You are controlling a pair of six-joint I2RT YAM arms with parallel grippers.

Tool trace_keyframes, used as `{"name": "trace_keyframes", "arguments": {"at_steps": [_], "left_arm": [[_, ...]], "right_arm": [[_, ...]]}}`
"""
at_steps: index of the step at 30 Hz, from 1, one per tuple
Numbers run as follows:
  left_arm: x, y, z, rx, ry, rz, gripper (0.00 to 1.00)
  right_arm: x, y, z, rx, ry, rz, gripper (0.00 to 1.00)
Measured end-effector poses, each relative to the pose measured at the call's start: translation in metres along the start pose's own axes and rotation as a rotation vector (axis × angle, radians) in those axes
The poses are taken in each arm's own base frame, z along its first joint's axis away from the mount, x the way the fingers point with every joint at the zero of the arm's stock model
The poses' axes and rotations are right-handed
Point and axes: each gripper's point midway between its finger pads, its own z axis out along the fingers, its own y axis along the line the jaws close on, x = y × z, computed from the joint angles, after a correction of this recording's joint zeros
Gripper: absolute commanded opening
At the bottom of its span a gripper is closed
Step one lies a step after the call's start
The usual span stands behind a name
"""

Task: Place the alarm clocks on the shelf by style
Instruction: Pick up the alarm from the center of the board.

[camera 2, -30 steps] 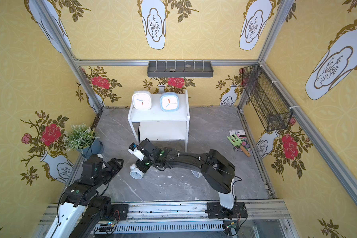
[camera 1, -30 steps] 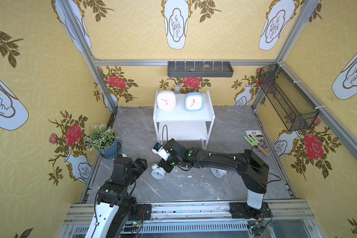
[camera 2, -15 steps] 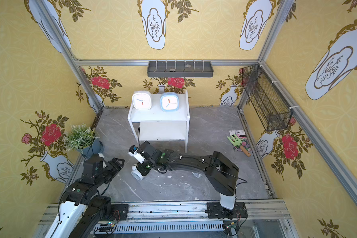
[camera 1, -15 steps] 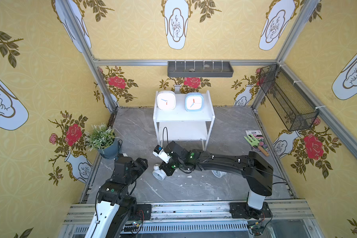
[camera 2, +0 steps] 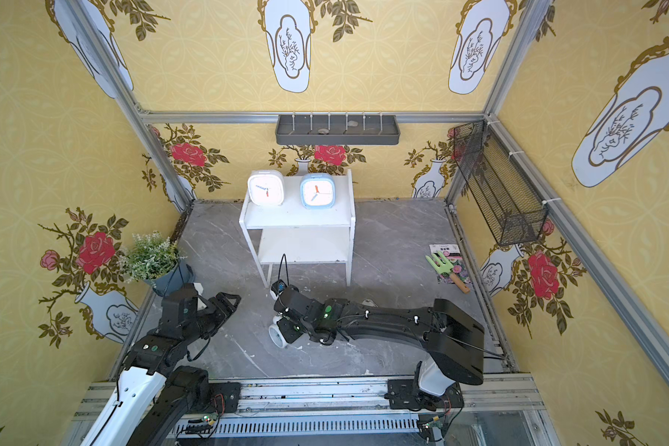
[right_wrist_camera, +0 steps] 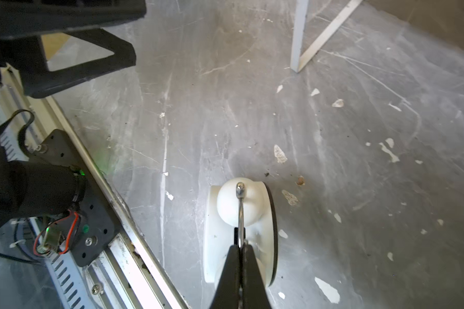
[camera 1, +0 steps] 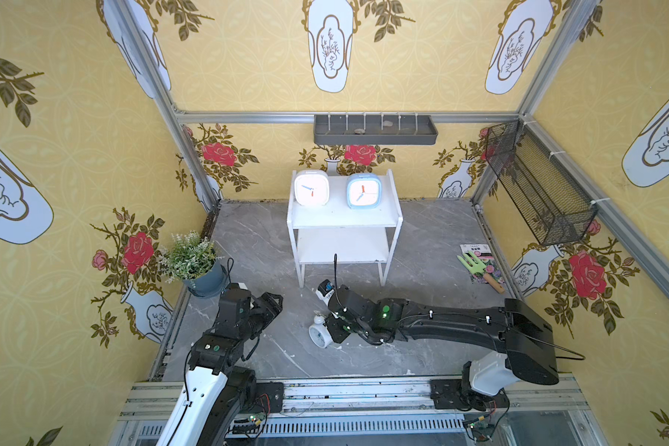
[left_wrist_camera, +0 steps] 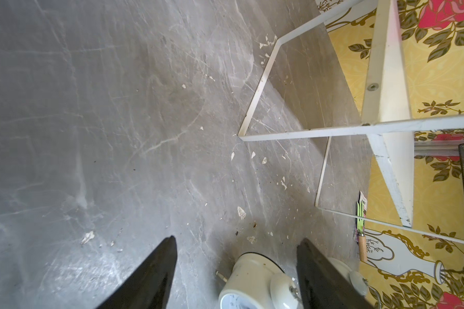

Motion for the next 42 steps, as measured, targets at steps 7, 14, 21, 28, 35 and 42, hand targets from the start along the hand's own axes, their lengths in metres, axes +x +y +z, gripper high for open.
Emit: {"name": "trace_keyframes", "arguments": {"at_steps": [7, 14, 21, 28, 35, 42], "left_arm": [[0.004, -0.003, 0.0, 0.031, 0.015, 0.006, 0.73], [0.007, -0.005, -0.002, 0.053, 0.019, 0.026, 0.72], [0.011, -0.017, -0.004, 0.155, 0.018, 0.089, 0.75], [0.009, -0.048, -0.019, 0.298, 0.003, 0.207, 0.8], [0.011, -0.09, -0.051, 0.471, -0.045, 0.384, 0.85], [0.073, -0.149, -0.073, 0.605, 0.059, 0.75, 0.99]], "right_arm": [[0.0, -0.005, -0.007, 0.059, -0.007, 0.039, 0.0], [0.0, -0.002, -0.01, 0.098, 0.002, 0.065, 0.0], [-0.016, 0.002, -0.02, 0.121, 0.006, 0.114, 0.0], [-0.026, 0.009, -0.046, 0.081, -0.002, 0.142, 0.0], [-0.046, 0.012, -0.108, 0.009, -0.076, 0.159, 0.0], [-0.055, 0.0, -0.166, -0.015, -0.125, 0.183, 0.0]]}}
